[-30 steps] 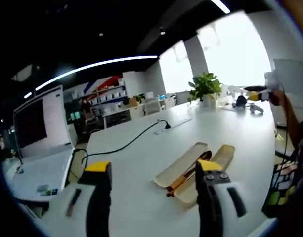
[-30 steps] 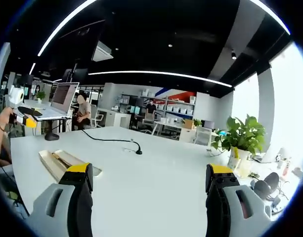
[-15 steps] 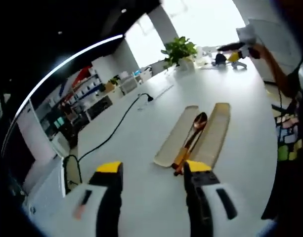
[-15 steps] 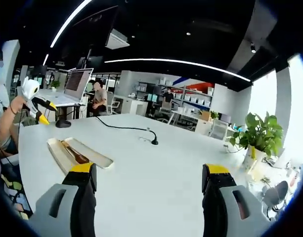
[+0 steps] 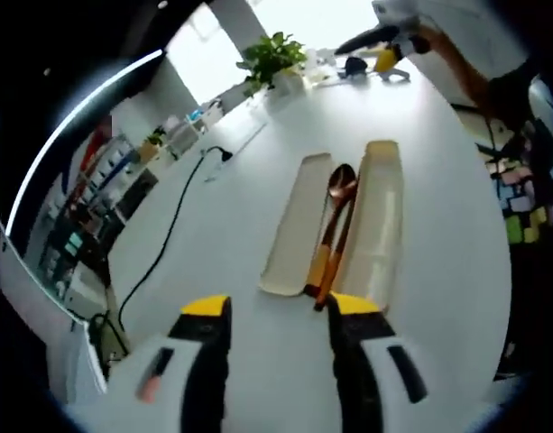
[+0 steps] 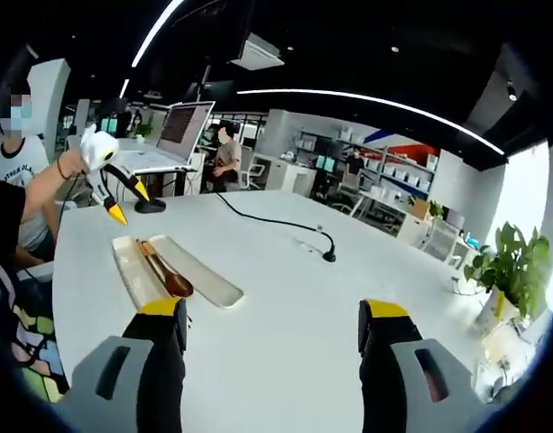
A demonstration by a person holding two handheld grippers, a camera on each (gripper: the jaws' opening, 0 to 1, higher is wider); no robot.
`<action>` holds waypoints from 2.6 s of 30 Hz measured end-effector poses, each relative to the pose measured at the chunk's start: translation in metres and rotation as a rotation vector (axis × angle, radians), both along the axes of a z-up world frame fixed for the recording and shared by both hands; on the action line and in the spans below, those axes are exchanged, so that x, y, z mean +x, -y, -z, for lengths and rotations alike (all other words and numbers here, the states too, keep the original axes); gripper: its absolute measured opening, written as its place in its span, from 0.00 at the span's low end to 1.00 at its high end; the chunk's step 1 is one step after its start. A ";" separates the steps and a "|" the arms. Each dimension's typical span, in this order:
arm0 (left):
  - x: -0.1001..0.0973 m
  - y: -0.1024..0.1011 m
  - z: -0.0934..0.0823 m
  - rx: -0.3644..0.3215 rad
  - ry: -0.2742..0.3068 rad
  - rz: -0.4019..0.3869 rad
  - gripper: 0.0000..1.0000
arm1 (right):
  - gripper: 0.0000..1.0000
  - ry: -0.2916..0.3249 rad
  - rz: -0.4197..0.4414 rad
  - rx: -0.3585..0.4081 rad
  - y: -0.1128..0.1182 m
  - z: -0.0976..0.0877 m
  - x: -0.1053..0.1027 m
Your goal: Arrange the utensils inside the cutlery case until each visible utensil rests in its matching compartment.
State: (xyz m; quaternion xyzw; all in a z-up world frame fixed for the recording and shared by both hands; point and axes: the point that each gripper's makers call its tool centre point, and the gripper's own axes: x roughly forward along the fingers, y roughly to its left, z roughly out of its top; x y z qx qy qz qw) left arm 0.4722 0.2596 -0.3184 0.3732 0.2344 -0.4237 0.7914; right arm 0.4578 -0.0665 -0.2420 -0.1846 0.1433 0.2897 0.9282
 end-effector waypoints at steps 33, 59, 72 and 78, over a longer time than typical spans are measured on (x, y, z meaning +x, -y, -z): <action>-0.004 0.006 0.058 0.168 -0.261 0.114 0.26 | 0.41 -0.330 -0.378 -0.330 -0.083 0.093 0.030; -0.015 0.013 0.064 0.321 -0.479 0.186 0.11 | 0.28 -0.497 -0.565 -0.471 -0.112 0.130 0.003; -0.015 0.013 0.063 0.332 -0.500 0.185 0.10 | 0.05 -0.575 -0.619 -0.489 -0.117 0.141 -0.002; -0.013 0.013 0.063 0.261 -0.540 0.171 0.10 | 0.02 -0.577 -0.608 -0.563 -0.116 0.141 0.000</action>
